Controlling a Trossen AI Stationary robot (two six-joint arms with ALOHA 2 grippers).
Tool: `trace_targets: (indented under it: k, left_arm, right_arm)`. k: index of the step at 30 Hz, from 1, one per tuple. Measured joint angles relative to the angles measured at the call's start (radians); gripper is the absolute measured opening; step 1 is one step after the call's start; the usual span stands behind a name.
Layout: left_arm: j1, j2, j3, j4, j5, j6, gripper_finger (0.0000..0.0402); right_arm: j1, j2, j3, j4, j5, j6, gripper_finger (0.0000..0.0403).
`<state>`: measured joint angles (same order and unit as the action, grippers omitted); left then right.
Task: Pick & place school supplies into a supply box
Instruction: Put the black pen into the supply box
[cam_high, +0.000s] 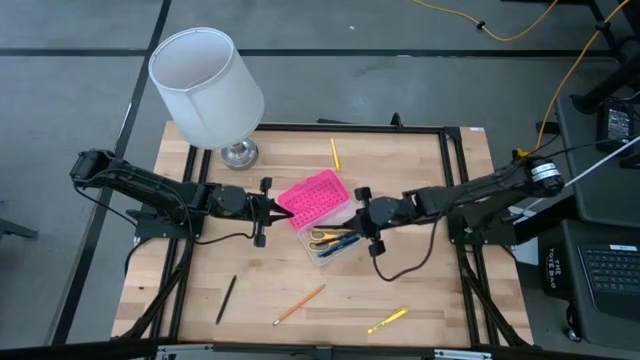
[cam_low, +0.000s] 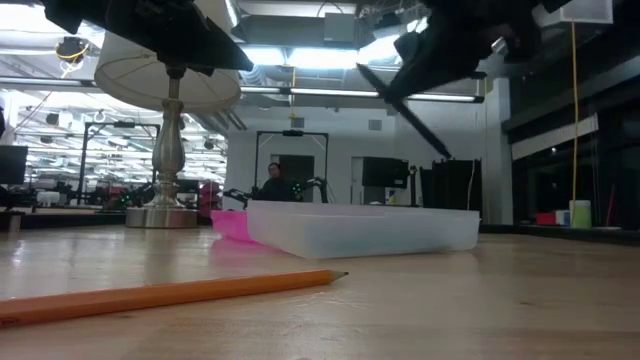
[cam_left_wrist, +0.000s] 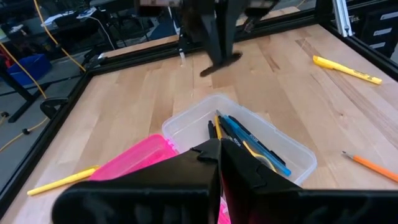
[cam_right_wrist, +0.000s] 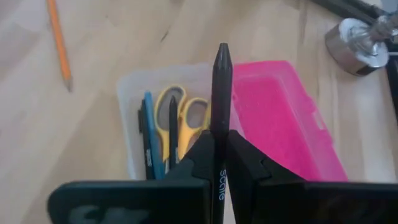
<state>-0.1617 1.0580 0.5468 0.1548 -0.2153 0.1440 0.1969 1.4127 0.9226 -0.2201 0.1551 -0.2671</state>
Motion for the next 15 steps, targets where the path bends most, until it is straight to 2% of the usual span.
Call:
trace_targets:
  k: [15]
  left_arm:
    - [0.0, 0.0, 0.0, -0.001, 0.0, 0.0, 0.0006]
  right_arm:
    - [-0.009, 0.271, 0.0, 0.037, 0.001, -0.181, 0.0024]
